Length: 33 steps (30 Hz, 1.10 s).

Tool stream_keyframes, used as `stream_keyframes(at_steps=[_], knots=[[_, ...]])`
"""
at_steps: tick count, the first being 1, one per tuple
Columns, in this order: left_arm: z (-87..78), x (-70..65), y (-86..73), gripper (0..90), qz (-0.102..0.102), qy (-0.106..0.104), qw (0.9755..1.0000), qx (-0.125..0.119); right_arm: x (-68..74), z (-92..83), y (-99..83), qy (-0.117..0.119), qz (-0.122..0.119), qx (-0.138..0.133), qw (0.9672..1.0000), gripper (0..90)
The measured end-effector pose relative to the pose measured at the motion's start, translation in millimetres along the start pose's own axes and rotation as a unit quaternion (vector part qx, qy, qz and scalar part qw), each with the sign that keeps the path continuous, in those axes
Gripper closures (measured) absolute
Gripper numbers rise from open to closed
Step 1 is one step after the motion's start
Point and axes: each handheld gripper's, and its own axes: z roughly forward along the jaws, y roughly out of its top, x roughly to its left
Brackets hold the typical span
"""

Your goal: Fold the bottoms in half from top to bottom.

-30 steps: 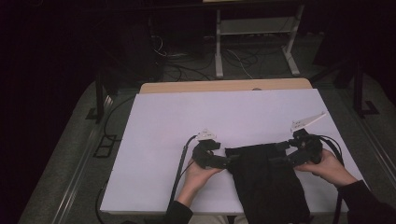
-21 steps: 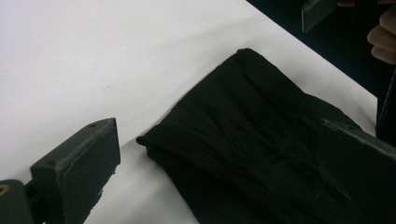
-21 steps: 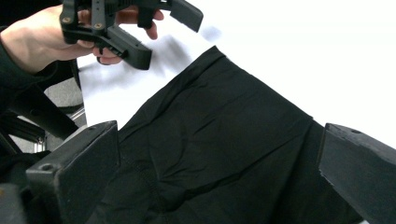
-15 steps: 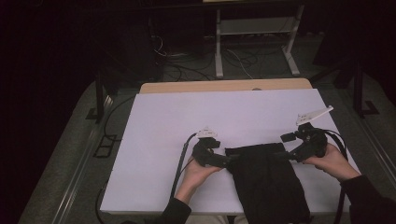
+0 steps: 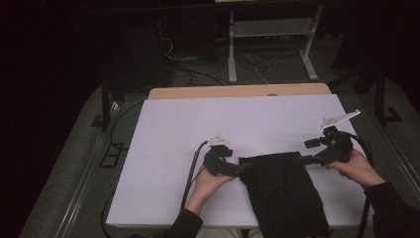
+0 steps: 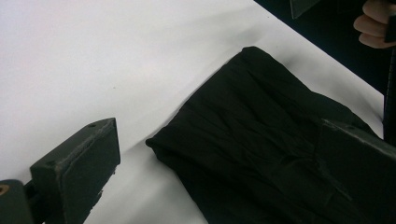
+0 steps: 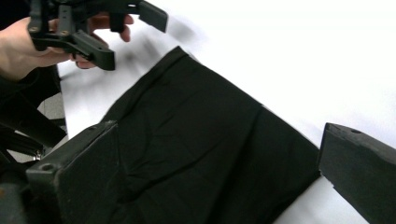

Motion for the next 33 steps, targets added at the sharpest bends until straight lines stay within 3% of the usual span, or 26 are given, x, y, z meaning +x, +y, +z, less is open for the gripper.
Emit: stream_keyframes(at_steps=[6,12,20,26,33], knots=[[3.6,1.0,-0.9,0.9,-0.001,0.000,1.0000,0.002,-13.4,0.8,-5.2,-0.006,0.017,-0.004,0.9998,0.0],[7.2,3.2,-2.0,0.9,-0.006,-0.003,1.0000,0.006,-20.3,4.9,-9.6,-0.032,0.016,-0.012,0.9993,1.0],[13.2,5.1,-4.3,1.5,-0.007,-0.012,0.9998,0.011,-34.0,20.4,-15.4,-0.054,0.024,0.010,0.9982,1.3],[16.3,8.3,-5.1,7.6,-0.009,-0.011,0.9999,0.006,-37.4,30.5,-16.9,-0.060,0.004,0.027,0.9979,11.4],[22.3,9.1,-7.3,14.0,-0.011,-0.028,0.9994,0.017,-39.5,39.5,-17.0,-0.057,-0.008,0.039,0.9976,20.1]])
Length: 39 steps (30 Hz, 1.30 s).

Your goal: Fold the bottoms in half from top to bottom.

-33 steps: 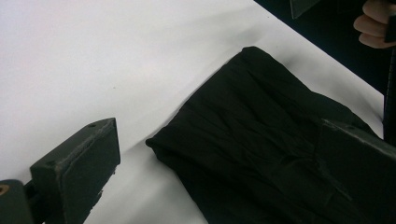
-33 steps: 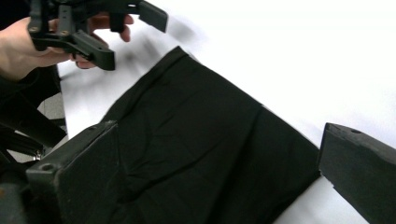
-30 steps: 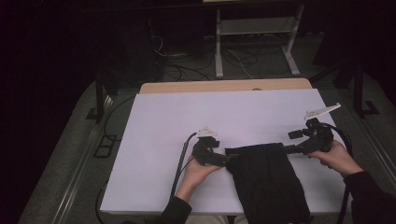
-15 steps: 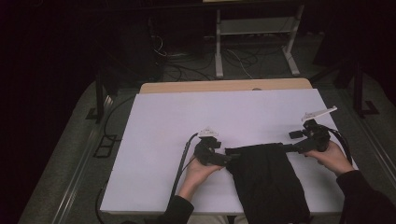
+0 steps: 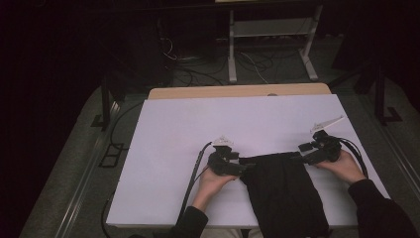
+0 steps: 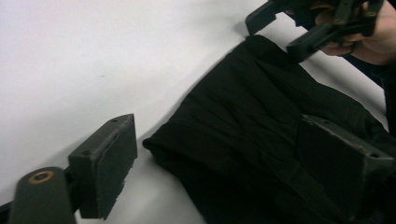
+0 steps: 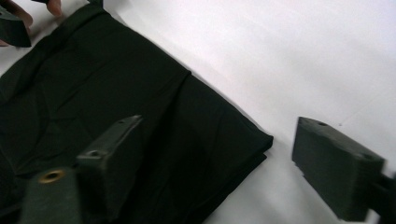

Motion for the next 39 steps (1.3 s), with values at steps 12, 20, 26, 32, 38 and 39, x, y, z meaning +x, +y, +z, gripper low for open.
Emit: stream_keyframes(at_steps=[12,20,26,32,38,39], knots=[[5.8,-2.3,-2.5,32.9,0.006,-0.011,0.9997,0.021,-5.2,2.9,-1.0,0.013,0.000,0.004,0.9999,49.6],[11.1,-7.4,-3.5,69.4,0.040,-0.005,0.9980,0.048,-4.9,5.3,-2.0,0.041,0.001,0.028,0.9988,80.5],[8.0,-7.6,-0.4,79.0,0.040,-0.002,0.9982,0.045,-6.4,3.0,-1.6,0.046,0.013,0.028,0.9985,84.3],[1.0,-0.7,3.3,81.1,0.025,-0.002,0.9995,0.019,-8.5,-0.2,-0.2,0.028,0.036,0.015,0.9988,84.5],[-12.3,3.1,11.7,81.4,0.027,0.009,0.9995,0.018,-1.8,0.4,8.5,0.019,0.037,0.000,0.9991,84.6],[-14.1,3.3,12.9,81.6,0.029,0.010,0.9994,0.018,0.0,0.7,10.5,0.018,0.035,-0.002,0.9992,84.5]])
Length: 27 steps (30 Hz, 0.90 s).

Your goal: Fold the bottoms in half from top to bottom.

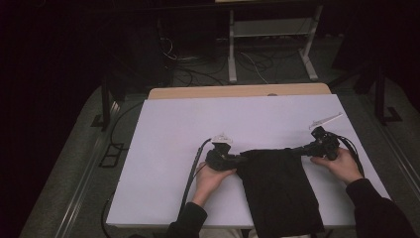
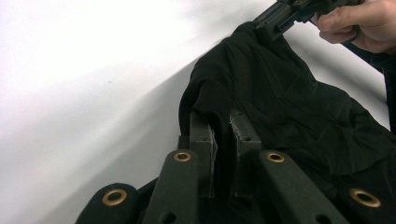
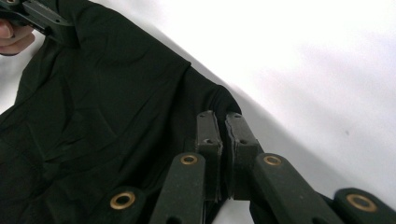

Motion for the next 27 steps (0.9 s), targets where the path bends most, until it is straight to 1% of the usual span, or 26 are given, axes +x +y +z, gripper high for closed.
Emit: stream_keyframes(at_steps=[3,4,6,7,10,12,14,16,18,19,21,25,27], knots=[[-5.6,2.4,4.9,81.5,0.004,0.003,1.0000,0.004,2.8,1.4,4.1,0.001,-0.004,-0.004,1.0000,84.5],[-6.2,3.3,6.0,81.6,0.004,0.004,1.0000,0.005,3.8,2.5,6.7,-0.001,-0.007,0.002,1.0000,84.6],[-8.3,6.2,10.6,81.6,0.006,0.012,0.9998,0.016,4.7,4.1,11.6,-0.005,-0.010,0.007,0.9999,84.5],[-10.1,7.6,13.3,81.6,0.008,0.015,0.9997,0.015,5.3,4.8,14.9,-0.003,-0.009,0.006,0.9999,84.6],[-18.2,12.3,22.2,81.7,0.006,0.018,0.9997,0.012,7.2,7.6,25.5,-0.007,-0.011,0.008,0.9999,84.6],[-23.9,14.6,28.4,81.8,0.013,0.027,0.9994,0.015,7.6,9.5,32.7,-0.007,-0.010,0.008,0.9999,84.5],[-29.1,17.4,33.6,81.8,0.014,0.033,0.9992,0.016,8.4,11.4,40.0,-0.007,-0.012,0.007,0.9999,84.5],[-32.1,22.7,37.8,81.8,0.009,0.038,0.9991,0.016,9.6,14.1,47.4,-0.005,-0.012,0.005,0.9999,84.5],[-34.1,29.9,42.5,81.9,0.004,0.045,0.9986,0.025,10.8,18.5,55.7,-0.007,-0.012,0.009,0.9999,84.5],[-35.2,33.3,44.8,81.9,0.005,0.052,0.9982,0.030,11.2,20.7,59.8,-0.009,-0.014,0.010,0.9998,84.5],[-37.6,39.5,48.0,81.9,0.000,0.058,0.9979,0.030,11.7,24.9,67.5,-0.009,-0.012,0.011,0.9998,84.5],[-41.9,50.4,52.0,81.9,-0.001,0.071,0.9968,0.037,11.3,32.7,79.8,-0.010,-0.013,0.014,0.9998,84.5],[-42.7,54.9,54.6,81.9,0.001,0.076,0.9962,0.043,10.4,35.9,85.4,-0.009,-0.010,0.012,0.9998,84.5]])
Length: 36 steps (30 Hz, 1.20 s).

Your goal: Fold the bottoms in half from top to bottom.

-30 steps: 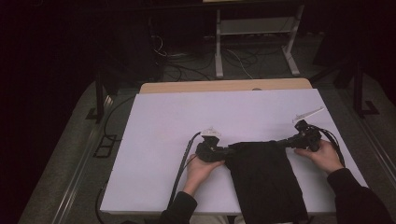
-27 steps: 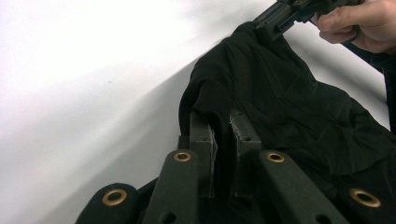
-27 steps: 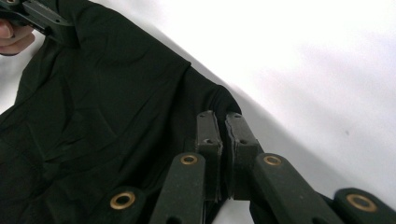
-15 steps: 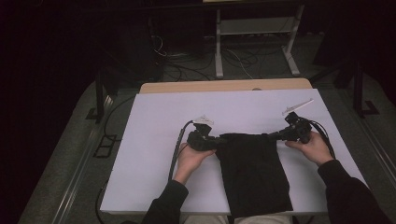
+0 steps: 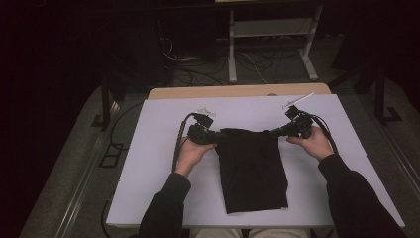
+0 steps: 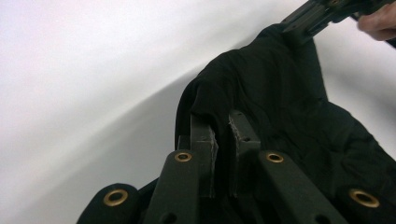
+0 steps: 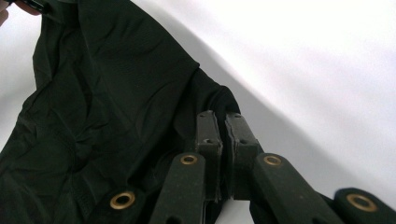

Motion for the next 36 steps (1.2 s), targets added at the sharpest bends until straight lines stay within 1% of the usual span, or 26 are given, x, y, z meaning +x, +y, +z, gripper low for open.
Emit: stream_keyframes(at_steps=[3,4,7,9,11,13,14,15,16,18,20,23,25,27,29,31,33,36], knots=[[-1.0,8.5,10.0,81.9,0.002,0.003,1.0000,0.005,-2.3,3.8,6.9,-0.001,0.006,-0.001,1.0000,84.5],[-0.9,10.2,12.3,81.9,0.004,0.004,1.0000,0.006,-3.2,4.9,10.6,-0.005,0.006,0.000,1.0000,84.5],[-0.1,17.1,19.3,81.9,0.012,0.012,0.9998,0.012,-7.3,5.8,19.5,-0.007,0.012,-0.008,0.9999,84.5],[-0.5,23.0,22.4,81.9,0.013,0.017,0.9997,0.009,-10.5,6.8,25.3,-0.010,0.015,-0.012,0.9998,84.5],[-0.6,28.0,23.3,81.8,0.010,0.019,0.9998,0.000,-13.1,8.3,28.8,-0.011,0.015,-0.019,0.9996,84.5],[2.8,34.5,22.6,81.8,0.005,0.026,0.9996,-0.006,-14.6,10.7,30.2,-0.014,0.015,-0.024,0.9995,84.5],[5.2,37.2,22.6,81.8,0.007,0.030,0.9995,-0.005,-16.0,13.0,30.8,-0.016,0.016,-0.025,0.9994,84.5],[7.6,38.8,23.0,81.8,0.004,0.034,0.9994,-0.005,-16.9,15.1,31.3,-0.019,0.017,-0.025,0.9994,84.5],[9.6,40.4,23.8,81.8,0.006,0.036,0.9993,-0.005,-18.3,17.2,31.6,-0.021,0.017,-0.026,0.9993,84.5],[11.9,42.1,26.1,81.8,0.014,0.039,0.9991,-0.006,-20.3,20.4,32.1,-0.025,0.018,-0.027,0.9991,84.5],[12.7,44.5,28.7,81.7,0.019,0.042,0.9988,-0.015,-23.4,22.9,32.7,-0.030,0.021,-0.028,0.9989,84.5],[13.6,48.6,28.8,81.7,0.009,0.039,0.9988,-0.026,-28.2,23.0,34.7,-0.032,0.026,-0.040,0.9983,84.4],[14.6,50.7,27.3,81.8,0.003,0.037,0.9988,-0.031,-28.3,22.2,35.9,-0.037,0.024,-0.043,0.9981,84.5],[15.0,52.0,26.7,81.7,0.006,0.040,0.9986,-0.032,-28.1,22.6,37.0,-0.039,0.021,-0.042,0.9981,84.4],[16.7,52.3,26.3,81.6,0.004,0.043,0.9985,-0.034,-27.9,23.0,37.5,-0.041,0.021,-0.044,0.9980,84.4],[18.9,52.3,26.0,81.4,0.007,0.045,0.9985,-0.030,-28.0,24.4,37.7,-0.045,0.020,-0.042,0.9979,84.4],[20.7,52.6,25.3,81.5,0.006,0.043,0.9987,-0.027,-28.2,25.4,37.5,-0.047,0.019,-0.043,0.9978,84.1],[23.3,53.4,22.0,81.1,0.001,0.045,0.9986,-0.029,-27.4,27.4,36.9,-0.053,0.017,-0.038,0.9977,83.6]])
